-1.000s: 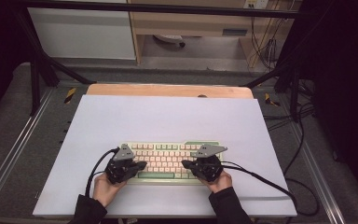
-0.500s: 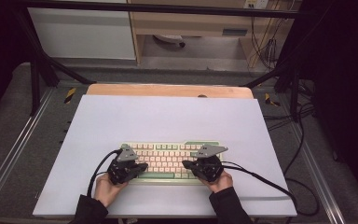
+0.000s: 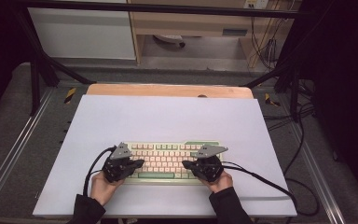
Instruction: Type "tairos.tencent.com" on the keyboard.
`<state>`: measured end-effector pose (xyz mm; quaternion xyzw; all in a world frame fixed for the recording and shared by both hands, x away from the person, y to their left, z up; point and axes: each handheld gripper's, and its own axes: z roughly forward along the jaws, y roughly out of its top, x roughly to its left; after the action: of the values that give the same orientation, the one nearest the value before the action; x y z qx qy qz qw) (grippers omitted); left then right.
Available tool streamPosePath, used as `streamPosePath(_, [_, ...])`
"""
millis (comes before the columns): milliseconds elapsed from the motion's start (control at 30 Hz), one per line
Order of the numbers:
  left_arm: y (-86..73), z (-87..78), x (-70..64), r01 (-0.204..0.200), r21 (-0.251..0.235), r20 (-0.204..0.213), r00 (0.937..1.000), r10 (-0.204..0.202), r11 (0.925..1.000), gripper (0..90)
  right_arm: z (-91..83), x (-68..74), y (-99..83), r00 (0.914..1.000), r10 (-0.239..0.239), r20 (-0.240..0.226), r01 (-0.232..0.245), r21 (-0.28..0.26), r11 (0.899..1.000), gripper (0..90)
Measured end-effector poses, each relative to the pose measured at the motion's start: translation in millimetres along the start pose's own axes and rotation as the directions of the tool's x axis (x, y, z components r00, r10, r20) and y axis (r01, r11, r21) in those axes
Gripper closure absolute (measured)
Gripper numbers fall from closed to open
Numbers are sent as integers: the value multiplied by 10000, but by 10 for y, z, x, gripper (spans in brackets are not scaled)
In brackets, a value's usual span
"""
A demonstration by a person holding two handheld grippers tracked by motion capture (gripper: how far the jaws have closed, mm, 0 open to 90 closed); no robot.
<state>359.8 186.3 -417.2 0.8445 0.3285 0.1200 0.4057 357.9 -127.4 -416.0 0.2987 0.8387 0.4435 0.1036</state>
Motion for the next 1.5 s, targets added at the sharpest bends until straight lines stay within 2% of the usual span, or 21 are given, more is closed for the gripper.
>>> streamPosePath(400, [63, 35, 42, -22, -44, -182, 9998, 21, 10000, 900, 12, 2, -5, 10000, 21, -22, -21, 37, 10000, 900])
streamPosePath(800, [78, 127, 140, 285, 38, -471, 9985, -283, 9996, 900, 19, 3, -7, 10000, 26, -59, -26, 55, 10000, 900])
streamPosePath(1000, [76, 187, 166, 293, 193, -596, 9978, -281, 9994, 900, 20, 3, -7, 10000, 28, -76, -27, 75, 10000, 900])
streamPosePath(1433, [66, 200, 165, 279, 195, -535, 9982, -269, 9994, 900, 20, 3, -10, 10000, 11, -79, -10, 97, 10000, 900])
streamPosePath(1500, [62, 214, 161, 249, 316, -549, 9982, -232, 9992, 900, 21, 7, -11, 10000, 43, -82, -42, 112, 9999, 900])
